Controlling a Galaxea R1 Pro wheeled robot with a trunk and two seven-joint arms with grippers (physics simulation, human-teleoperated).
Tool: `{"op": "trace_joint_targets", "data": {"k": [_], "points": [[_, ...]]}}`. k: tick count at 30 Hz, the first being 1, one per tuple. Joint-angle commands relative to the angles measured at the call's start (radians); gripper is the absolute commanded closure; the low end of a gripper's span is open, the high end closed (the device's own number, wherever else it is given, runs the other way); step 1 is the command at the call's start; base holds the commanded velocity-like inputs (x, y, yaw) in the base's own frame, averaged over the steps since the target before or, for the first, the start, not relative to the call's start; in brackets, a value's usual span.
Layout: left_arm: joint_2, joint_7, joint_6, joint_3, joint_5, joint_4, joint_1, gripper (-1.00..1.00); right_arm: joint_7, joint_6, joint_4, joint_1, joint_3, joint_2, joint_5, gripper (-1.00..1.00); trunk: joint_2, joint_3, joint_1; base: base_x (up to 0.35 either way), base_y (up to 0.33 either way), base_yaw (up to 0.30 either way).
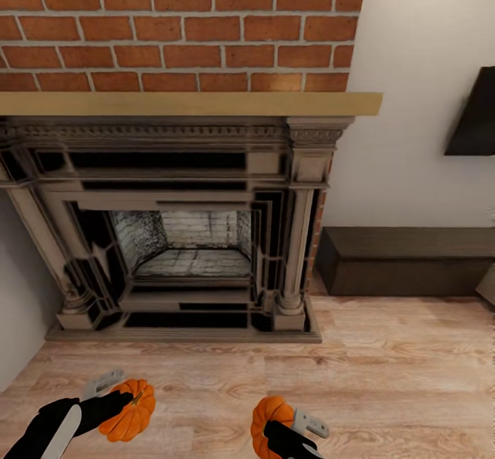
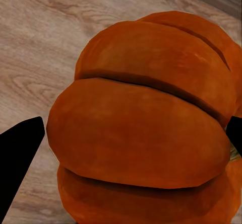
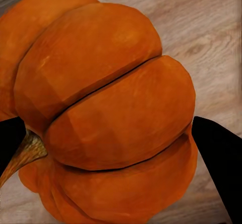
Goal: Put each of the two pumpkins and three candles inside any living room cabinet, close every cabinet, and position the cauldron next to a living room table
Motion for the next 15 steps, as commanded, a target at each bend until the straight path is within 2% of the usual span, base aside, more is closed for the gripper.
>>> {"op": "trace_joint_targets", "data": {"k": [1,15], "points": [[-0.001,0.005,0.005,0.001,0.008,-0.001,0.0,1.0,-0.007,0.003,-0.002,-0.001,0.003,0.001,-0.003,1.0,-0.001,0.001,0.0,0.0,0.0,-0.149],[-0.004,0.005,0.005,0.001,0.008,-0.001,0.0,1.0,-0.006,0.006,0.0,-0.001,0.002,0.009,-0.005,1.0,-0.001,0.022,0.0,0.0,0.0,-0.111]]}}
